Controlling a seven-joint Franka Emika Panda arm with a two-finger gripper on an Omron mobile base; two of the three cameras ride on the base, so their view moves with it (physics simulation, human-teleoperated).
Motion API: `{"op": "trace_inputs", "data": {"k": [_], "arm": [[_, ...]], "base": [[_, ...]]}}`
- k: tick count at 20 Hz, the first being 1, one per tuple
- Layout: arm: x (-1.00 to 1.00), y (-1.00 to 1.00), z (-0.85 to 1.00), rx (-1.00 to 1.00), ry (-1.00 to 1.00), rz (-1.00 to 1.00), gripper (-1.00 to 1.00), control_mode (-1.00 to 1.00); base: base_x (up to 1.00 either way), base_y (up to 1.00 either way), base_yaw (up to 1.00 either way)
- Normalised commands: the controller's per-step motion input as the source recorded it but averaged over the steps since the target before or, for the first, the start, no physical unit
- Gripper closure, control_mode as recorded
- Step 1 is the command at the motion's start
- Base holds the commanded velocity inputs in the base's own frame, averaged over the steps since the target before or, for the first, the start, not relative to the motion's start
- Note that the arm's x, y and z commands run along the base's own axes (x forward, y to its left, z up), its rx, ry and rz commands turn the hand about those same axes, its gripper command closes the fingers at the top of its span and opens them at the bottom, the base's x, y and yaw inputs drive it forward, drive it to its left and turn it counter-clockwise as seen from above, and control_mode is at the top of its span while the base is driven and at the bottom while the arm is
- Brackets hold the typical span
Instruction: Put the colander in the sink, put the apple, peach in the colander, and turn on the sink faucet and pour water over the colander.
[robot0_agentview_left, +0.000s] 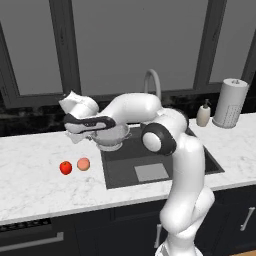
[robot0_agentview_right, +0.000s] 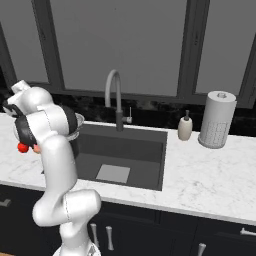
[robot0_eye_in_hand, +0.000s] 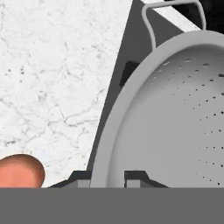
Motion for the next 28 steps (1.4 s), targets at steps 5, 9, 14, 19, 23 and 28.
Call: {"op": "trace_inputs", "data": {"k": [5,9,14,19,23,28], "arm": [[-0.05,-0.83,-0.4,0.08,-0.03,-0.1,1.0,-1.0],[-0.2,-0.73,-0.29,0.0,-0.05,-0.03,1.0,-1.0],[-0.03,-0.48,-0.29,0.0,0.0,-0.05,1.0,-1.0],[0.0,-0.47,-0.27,-0.02,0.0,-0.04,1.0,-1.0],[0.0,-0.34,-0.37,-0.05,0.0,-0.02,1.0,-1.0],[0.0,-0.25,-0.4,-0.07,0.01,-0.01,1.0,-1.0]], "base": [[0.0,0.0,0.0],[0.0,0.0,0.0],[0.0,0.0,0.0],[0.0,0.0,0.0],[0.0,0.0,0.0],[0.0,0.0,0.0]]}}
